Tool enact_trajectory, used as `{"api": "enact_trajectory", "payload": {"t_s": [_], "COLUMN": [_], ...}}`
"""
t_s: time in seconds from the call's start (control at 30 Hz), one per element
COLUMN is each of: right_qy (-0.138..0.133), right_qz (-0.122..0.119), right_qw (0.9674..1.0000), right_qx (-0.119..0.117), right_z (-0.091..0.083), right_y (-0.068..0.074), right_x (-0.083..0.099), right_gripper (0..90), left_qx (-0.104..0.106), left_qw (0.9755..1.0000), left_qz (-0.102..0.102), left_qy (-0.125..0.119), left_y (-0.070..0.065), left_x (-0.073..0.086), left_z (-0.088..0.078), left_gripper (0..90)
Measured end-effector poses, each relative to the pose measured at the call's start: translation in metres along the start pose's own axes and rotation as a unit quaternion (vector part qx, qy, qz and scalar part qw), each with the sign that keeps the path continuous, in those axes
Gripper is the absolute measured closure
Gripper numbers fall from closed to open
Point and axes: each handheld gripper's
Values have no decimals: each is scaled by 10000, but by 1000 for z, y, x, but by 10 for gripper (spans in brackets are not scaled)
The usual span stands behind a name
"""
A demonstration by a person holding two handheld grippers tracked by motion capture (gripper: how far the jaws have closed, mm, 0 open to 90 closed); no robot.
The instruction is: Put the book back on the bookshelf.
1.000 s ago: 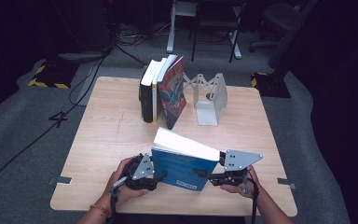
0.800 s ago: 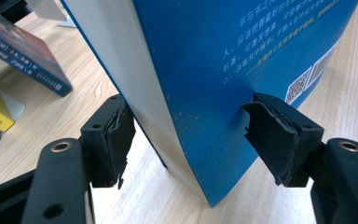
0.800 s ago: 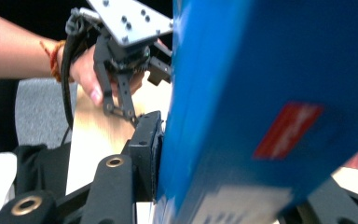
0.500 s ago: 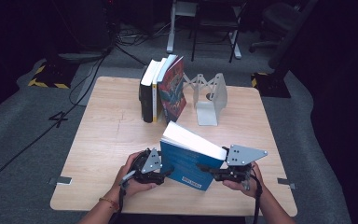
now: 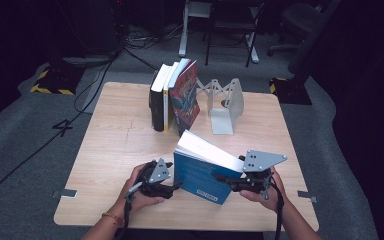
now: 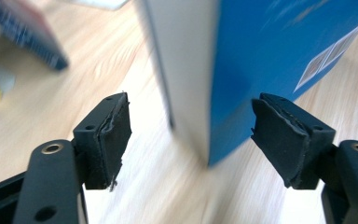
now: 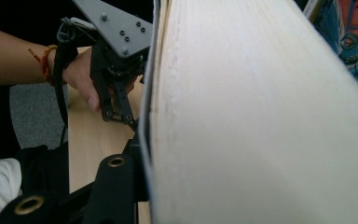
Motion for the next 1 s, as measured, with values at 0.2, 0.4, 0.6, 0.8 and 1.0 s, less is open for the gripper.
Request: {"api": "enact_trajectory", "payload": {"t_s": [0.2, 0.4, 0.6, 0.8, 1.0], "right_qy": [84, 123, 91, 85, 103], "right_qz": [28, 31, 34, 46, 94], "right_qw": [10000, 9999, 10000, 9999, 9999], "right_qx": [-10, -17, -5, -61, -54], "right_z": [0, 0, 0, 0, 0], "right_y": [0, 2, 3, 2, 1], "right_x": [-2, -3, -2, -2, -3], "right_gripper": [580, 590, 602, 610, 614], "left_qx": [-78, -127, -227, -195, -132], "left_qw": [9988, 9964, 9939, 9941, 9939], "left_qz": [-351, -606, -666, -713, -764], "left_qy": [333, 584, 847, 789, 790], "left_y": [4, 1, -4, -4, -2], "left_x": [27, 50, 61, 65, 66], "left_z": [-19, -34, -38, -38, -37], "left_gripper": [263, 238, 223, 216, 206]}}
Point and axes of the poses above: each handheld gripper's, and its own axes: z roughly forward along the jaws, x roughly out of its underside, y roughly to its left, and after that the axes turned 8 degrees about z, right-handed
